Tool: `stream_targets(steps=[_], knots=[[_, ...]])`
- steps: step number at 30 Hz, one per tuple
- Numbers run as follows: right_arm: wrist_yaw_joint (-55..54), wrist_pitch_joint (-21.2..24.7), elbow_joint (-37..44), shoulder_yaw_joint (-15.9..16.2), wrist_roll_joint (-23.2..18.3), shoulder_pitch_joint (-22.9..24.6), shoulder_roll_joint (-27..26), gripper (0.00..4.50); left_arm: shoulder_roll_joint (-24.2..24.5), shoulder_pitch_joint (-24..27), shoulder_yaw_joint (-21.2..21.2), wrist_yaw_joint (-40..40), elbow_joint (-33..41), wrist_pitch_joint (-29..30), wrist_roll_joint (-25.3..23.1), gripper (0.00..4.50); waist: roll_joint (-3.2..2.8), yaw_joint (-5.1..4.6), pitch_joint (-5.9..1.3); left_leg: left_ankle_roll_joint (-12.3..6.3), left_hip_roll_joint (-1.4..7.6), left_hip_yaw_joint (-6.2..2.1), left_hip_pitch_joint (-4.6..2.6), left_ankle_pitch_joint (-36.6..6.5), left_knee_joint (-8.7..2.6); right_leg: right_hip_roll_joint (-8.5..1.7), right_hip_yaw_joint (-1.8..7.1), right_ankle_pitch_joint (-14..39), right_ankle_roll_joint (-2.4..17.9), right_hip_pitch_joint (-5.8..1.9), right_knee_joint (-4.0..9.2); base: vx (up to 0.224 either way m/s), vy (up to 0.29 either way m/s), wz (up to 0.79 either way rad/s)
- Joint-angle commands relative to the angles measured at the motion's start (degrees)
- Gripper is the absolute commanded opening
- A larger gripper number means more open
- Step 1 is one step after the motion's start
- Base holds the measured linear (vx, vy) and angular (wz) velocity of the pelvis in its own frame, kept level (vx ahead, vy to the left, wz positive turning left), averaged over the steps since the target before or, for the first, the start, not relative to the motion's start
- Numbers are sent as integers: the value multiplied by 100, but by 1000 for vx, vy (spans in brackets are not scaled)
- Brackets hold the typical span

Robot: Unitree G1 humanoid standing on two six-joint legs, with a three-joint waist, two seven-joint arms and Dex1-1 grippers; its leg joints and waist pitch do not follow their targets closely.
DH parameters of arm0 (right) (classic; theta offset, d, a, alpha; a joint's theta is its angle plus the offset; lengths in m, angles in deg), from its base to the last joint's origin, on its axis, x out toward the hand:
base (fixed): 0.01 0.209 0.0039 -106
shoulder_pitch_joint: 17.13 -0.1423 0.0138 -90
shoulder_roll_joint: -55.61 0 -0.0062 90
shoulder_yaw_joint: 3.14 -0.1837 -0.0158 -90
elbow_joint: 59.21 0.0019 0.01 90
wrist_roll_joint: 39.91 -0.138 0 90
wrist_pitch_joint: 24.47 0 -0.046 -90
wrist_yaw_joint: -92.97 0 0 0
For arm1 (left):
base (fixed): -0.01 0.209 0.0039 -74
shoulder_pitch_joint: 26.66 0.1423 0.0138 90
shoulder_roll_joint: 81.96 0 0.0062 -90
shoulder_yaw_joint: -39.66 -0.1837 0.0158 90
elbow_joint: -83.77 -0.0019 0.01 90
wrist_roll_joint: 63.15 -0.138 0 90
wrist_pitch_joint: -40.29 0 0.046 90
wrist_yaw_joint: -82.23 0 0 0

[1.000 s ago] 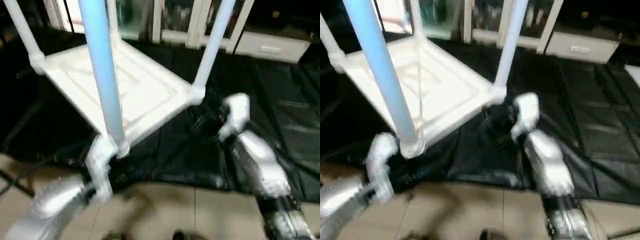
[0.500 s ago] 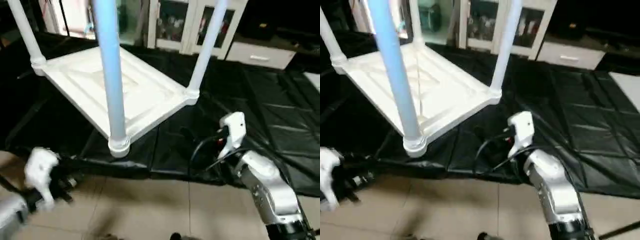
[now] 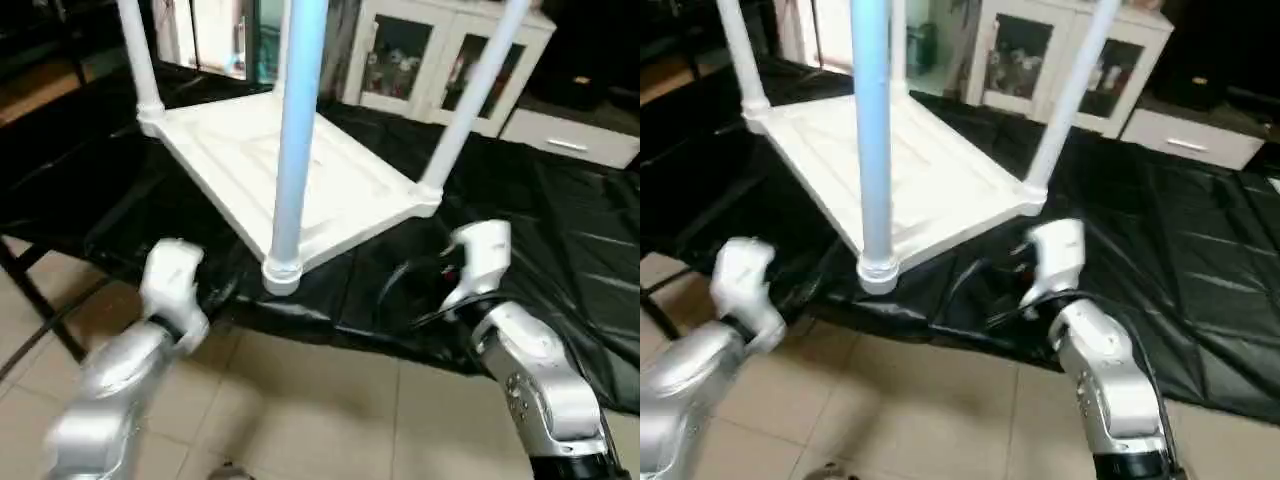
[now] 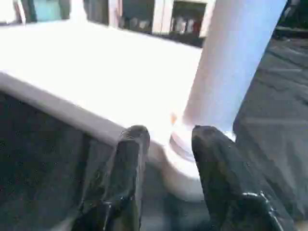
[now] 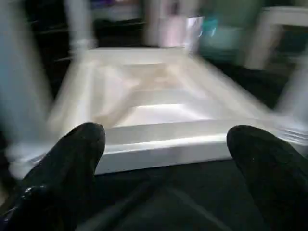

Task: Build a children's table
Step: Rotate table base

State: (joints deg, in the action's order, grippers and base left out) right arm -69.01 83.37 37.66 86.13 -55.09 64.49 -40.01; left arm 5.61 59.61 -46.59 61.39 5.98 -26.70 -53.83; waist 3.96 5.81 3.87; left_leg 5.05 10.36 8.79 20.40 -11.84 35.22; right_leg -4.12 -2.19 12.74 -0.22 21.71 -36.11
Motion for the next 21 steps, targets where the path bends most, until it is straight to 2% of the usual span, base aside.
stream_targets(steps=[1,2,3,4,5,7,8,9,11,12,14,16,17,18,20,21], knots=[[-207,10,111,-182,58,123,-9,450,-78,-258,99,660,-577,-61,-420,183,-162,-112,-244,403,215,-151,-26,-2635,-680,-325,203,2421,216,-80,614,0,0,0],[-212,25,208,-122,94,221,-23,450,-92,-531,192,1102,-991,-111,-695,183,-143,-140,-296,366,210,-165,-11,-2340,-664,-342,196,2164,178,-113,594,0,0,0],[-188,29,233,-89,105,249,-13,450,-67,-592,199,1168,-1077,-167,-758,183,-130,-168,-293,327,199,-146,-6,-2268,-652,-313,198,2112,151,-96,618,0,0,0],[-195,23,260,-57,120,280,-8,450,-36,-641,198,1263,-1121,-174,-804,183,-130,-228,-323,248,198,-150,46,-1974,-641,-342,204,1825,256,-137,591,0,0,0],[-199,43,300,-35,113,317,-10,450,25,-714,186,1362,-1179,-116,-876,183,-150,-251,-322,229,206,-161,65,-1935,-645,-344,190,1805,299,-142,575,0,0,0],[-221,75,353,-19,115,355,-32,450,45,-810,188,1499,-1262,-66,-959,183,-140,-318,-333,150,212,-141,49,-1906,-606,-347,190,1873,431,-93,604,0,0,0],[-252,97,384,-6,135,374,-47,450,31,-911,190,1573,-1353,-53,-995,183,-163,-317,-337,139,209,-131,37,-1850,-590,-346,200,1767,478,-76,599,51,-21,3],[-284,119,401,0,148,380,-67,450,31,-1040,128,1591,-1478,-65,-1059,183,-176,-315,-357,95,208,-112,19,-1641,-568,-329,210,1392,580,-60,574,51,-21,3],[-301,122,401,4,156,378,-70,450,41,-1094,83,1620,-1556,-73,-1130,183,-176,-313,-365,65,212,-102,47,-1363,-567,-318,204,970,677,-95,537,0,0,0],[-319,127,423,1,167,384,-54,450,-13,-1217,-7,1590,-1715,-97,-1166,183,-204,-302,-373,38,224,-99,57,-1076,-569,-315,191,474,812,-130,478,0,0,0],[-321,134,437,-5,165,390,-46,450,-44,-1269,-50,1565,-1772,-101,-1176,183,-192,-290,-399,-4,210,-77,41,-901,-536,-299,193,76,913,-143,436,53,15,-3],[-345,149,423,-37,222,408,20,450,-88,-1362,-506,1021,-1684,369,-1067,183,-226,-256,-408,-44,213,-58,31,-627,-521,-299,192,-342,1031,-155,398,26,9,-2],[-345,149,423,-37,222,408,20,450,-88,-1362,-506,1021,-1684,369,-1067,183,-226,-256,-408,-44,213,-58,31,-627,-521,-299,192,-342,1031,-155,398,0,0,0],[-371,146,418,-56,248,411,35,450,-69,-1372,-726,826,-1655,549,-1083,183,-247,-240,-399,-53,215,-41,15,-632,-521,-293,194,-372,1061,-144,396,0,0,0],[-422,168,406,-116,256,391,48,450,-148,-1482,-1042,593,-1763,816,-1075,183,-233,-216,-381,-42,214,-20,-13,-824,-533,-293,201,-155,1066,-129,423,0,0,0],[-450,180,404,-141,269,376,51,450,-224,-1587,-1162,515,-1911,829,-1086,183,-222,-216,-361,-37,211,-16,1,-981,-554,-303,209,116,1022,-138,455,0,0,0]])
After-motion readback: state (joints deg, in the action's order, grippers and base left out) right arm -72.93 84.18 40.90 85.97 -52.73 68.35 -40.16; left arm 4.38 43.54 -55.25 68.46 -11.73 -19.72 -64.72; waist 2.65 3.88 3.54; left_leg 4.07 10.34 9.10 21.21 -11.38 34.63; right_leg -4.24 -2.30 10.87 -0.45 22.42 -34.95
